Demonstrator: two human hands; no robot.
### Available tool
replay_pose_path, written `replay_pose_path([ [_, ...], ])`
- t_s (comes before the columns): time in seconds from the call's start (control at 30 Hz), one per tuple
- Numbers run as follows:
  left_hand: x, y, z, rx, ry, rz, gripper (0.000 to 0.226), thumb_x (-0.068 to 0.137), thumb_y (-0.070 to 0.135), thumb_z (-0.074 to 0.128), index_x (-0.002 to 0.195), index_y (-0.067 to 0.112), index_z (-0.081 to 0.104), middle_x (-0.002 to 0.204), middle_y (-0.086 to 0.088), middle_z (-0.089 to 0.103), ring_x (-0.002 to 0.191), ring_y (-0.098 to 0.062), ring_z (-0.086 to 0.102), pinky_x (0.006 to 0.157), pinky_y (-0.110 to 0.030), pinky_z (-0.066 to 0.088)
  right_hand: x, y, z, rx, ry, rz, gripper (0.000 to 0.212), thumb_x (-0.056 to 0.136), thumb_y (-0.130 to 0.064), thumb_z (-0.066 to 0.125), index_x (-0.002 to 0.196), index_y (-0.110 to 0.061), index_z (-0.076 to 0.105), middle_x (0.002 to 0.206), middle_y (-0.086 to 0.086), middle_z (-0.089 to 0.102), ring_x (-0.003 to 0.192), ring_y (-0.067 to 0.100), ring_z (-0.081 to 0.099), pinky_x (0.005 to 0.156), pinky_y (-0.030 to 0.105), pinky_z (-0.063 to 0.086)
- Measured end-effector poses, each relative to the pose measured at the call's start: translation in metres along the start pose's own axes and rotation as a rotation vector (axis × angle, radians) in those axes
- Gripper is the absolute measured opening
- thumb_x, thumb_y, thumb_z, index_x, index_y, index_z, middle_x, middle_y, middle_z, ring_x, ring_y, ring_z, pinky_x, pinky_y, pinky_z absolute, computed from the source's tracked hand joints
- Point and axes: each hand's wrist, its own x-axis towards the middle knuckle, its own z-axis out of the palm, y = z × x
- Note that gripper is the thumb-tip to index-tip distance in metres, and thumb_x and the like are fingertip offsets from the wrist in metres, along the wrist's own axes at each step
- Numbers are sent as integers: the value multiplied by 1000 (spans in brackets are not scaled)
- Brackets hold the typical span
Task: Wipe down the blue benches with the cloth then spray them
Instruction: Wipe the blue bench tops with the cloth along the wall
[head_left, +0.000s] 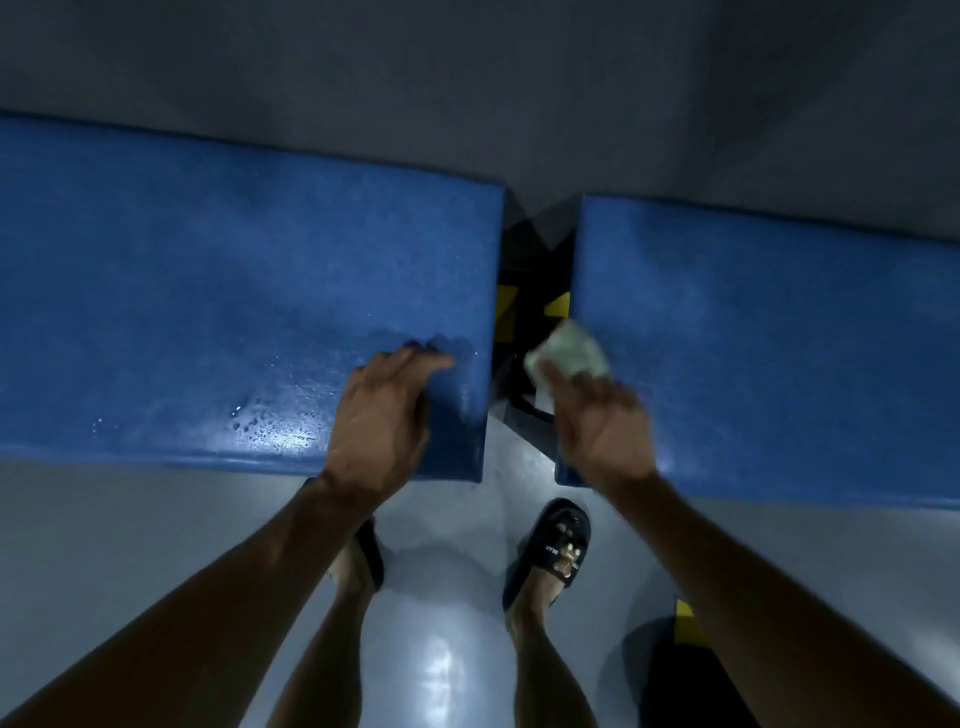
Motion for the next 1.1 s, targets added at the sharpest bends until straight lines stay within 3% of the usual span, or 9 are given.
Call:
replay_pose_path([
  [0.13, -9, -14, -11, -9, -65, 48, 44, 83, 1, 46, 118, 17, 65, 118, -4, 67, 101, -27, 60, 88, -40, 45, -37, -32, 5, -30, -154, -36, 51, 87, -11, 60, 136, -25, 60, 101, 2, 73, 80, 30, 68, 71, 37, 50],
  [0.27, -19, -41, -27, 6, -89, 64, 44, 81, 0, 50, 117, 18, 66, 116, -1, 68, 105, -25, 59, 89, -39, 44, -50, -46, -8, 57, -118, 93, 50, 83, -10, 73, 130, -22, 64, 94, 6, 75, 68, 30, 70, 62, 35, 57],
  [0.4, -30, -63, -45, -2, -79, 104, 39, 83, 5, 51, 118, 16, 65, 114, 1, 67, 103, -23, 59, 86, -36, 41, -62, -85, -22, 352, -180, 478, 35, 101, -25, 56, 135, -34, 56, 98, 6, 75, 77, 26, 73, 65, 34, 58],
  [0.57, -44, -88, -54, 35, -88, 57, 41, 86, 11, 50, 124, 19, 63, 119, 2, 66, 106, -21, 57, 90, -34, 39, -43, -137, -8, 840, 191, 1052, 39, 102, -31, 47, 139, -22, 58, 105, 4, 72, 93, 9, 65, 80, 16, 50],
  [0.63, -50, -94, -55, 53, -92, 48, 41, 86, 11, 50, 125, 19, 62, 120, 2, 65, 106, -21, 57, 91, -32, 38, -26, -159, 6, 1041, 253, 1124, 44, 99, -39, 45, 138, -23, 59, 120, 0, 68, 107, 14, 64, 91, 29, 53],
  [0.73, -56, -99, -57, 84, -78, 38, 41, 87, 9, 51, 126, 17, 62, 121, -1, 65, 106, -22, 56, 91, -31, 37, -7, -181, 21, 1013, 314, 1234, 45, 99, -38, 44, 141, -26, 56, 131, -5, 66, 119, 10, 61, 103, 40, 52],
  [0.87, -61, -102, -56, 139, -82, 35, 40, 89, 9, 48, 127, 15, 61, 125, -3, 64, 112, -24, 56, 95, -35, 39, -7, -184, 21, 878, 288, 1134, 46, 104, -45, 40, 149, -33, 43, 130, -6, 66, 117, 10, 62, 98, 39, 54],
  [1.0, -63, -94, -53, 154, -50, -1, 42, 90, 10, 45, 129, 14, 59, 130, -6, 63, 117, -25, 54, 98, -38, 39, -1, -205, 22, 609, 273, 909, 50, 102, -35, 42, 152, -23, 40, 111, 7, 72, 90, 21, 69, 79, 30, 55],
  [1.1, -66, -90, -53, 158, -31, 18, 43, 90, 10, 45, 130, 13, 58, 131, -8, 61, 117, -26, 53, 96, -38, 40, 4, -226, 24, 497, 107, 423, 50, 99, -25, 43, 148, -13, 45, 94, 7, 70, 75, 23, 66, 69, 31, 51],
])
